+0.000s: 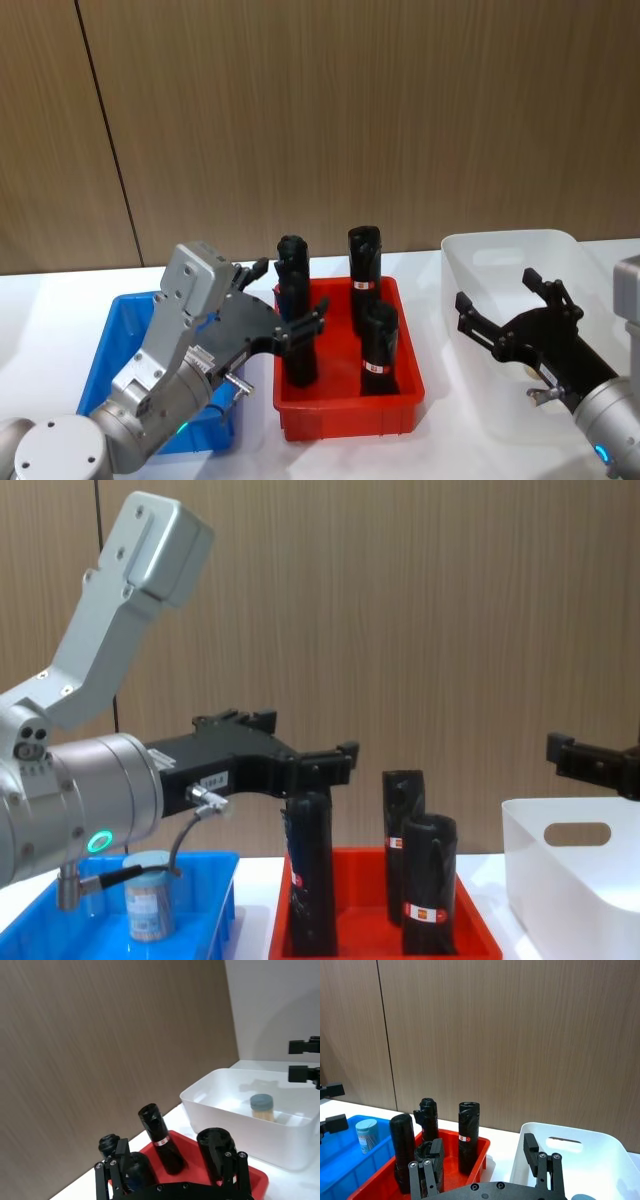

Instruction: Pick the cotton swabs from the blue box and place them into the white box.

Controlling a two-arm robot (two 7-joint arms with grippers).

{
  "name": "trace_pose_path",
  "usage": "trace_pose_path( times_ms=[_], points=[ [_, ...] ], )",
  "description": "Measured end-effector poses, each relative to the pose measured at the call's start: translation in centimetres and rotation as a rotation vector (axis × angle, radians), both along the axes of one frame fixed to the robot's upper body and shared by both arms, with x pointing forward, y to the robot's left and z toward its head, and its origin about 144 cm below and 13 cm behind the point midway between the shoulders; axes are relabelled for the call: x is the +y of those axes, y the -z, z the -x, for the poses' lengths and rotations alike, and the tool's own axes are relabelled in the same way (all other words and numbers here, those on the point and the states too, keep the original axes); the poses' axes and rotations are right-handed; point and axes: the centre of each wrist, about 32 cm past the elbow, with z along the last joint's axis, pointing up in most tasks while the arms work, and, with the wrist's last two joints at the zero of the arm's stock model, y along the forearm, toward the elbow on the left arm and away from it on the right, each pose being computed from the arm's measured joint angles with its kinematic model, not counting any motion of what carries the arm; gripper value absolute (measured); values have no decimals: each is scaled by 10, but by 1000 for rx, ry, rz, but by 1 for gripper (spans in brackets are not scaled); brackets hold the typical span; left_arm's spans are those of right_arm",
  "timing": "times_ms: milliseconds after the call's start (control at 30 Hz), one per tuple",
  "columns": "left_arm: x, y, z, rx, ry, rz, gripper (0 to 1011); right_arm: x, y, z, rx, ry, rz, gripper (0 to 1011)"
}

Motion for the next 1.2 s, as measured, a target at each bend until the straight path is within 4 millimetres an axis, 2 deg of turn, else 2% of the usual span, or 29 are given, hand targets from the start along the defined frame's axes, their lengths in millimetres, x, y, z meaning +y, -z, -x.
trace_pose_path(
  times_ms=[567, 1200],
  points=[
    [-17, 0, 19, -63, -168, 7, 1004, 0, 0, 0, 1, 0, 0, 1002],
    [-19, 0, 22, -74, -196, 9, 1004, 0, 0, 0, 0, 0, 0, 1002]
  ],
)
